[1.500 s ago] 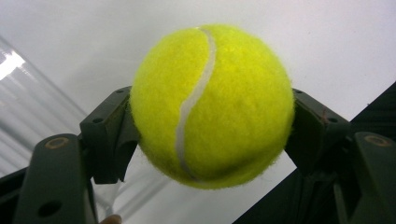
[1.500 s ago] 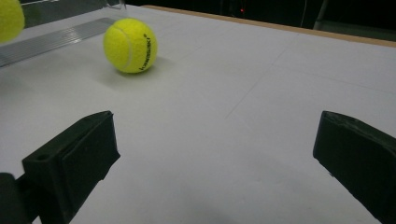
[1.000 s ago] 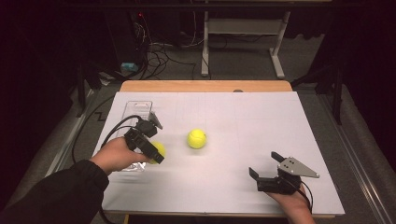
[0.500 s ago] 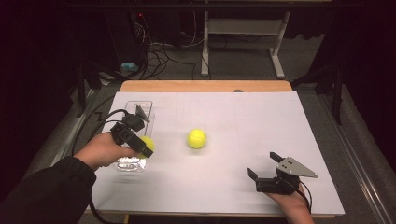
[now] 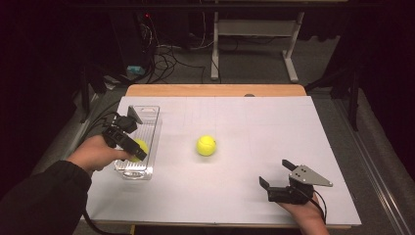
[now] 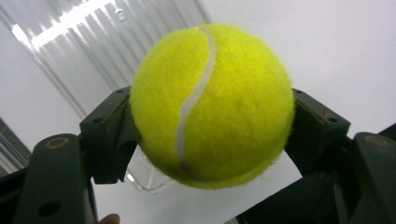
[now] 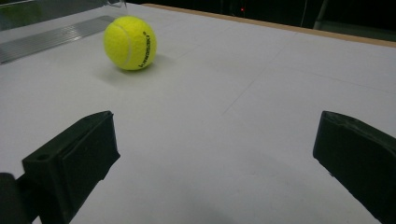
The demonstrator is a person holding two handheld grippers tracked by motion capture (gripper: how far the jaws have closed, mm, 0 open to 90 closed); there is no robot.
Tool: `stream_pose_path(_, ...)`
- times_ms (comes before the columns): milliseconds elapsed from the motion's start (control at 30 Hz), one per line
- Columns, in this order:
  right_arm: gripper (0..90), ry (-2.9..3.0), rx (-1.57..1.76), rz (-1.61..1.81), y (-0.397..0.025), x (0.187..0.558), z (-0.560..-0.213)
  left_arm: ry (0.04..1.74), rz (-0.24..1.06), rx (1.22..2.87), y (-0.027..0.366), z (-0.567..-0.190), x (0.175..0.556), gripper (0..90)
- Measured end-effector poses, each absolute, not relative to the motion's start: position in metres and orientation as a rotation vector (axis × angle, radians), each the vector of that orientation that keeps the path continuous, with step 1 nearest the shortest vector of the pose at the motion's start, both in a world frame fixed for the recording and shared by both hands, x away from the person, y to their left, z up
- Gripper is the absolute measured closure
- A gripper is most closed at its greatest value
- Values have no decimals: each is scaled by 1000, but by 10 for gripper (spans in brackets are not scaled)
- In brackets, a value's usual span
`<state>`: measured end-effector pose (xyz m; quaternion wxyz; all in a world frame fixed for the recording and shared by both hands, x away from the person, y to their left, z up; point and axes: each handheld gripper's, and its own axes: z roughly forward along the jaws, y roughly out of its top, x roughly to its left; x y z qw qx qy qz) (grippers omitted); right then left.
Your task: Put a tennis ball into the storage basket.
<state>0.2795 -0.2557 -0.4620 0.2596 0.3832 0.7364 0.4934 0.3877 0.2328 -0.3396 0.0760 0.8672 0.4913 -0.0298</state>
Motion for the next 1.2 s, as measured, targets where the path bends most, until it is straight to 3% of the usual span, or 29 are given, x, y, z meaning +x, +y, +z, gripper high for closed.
stream_pose_path(400,1,2001,1041,1333,-255,280,-463,1566,-72,2566,249,-341,406,266)
stream_pose_path(1200,1,2013,1039,1329,-254,281,-464,1642,-8,2538,236,-355,449,264)
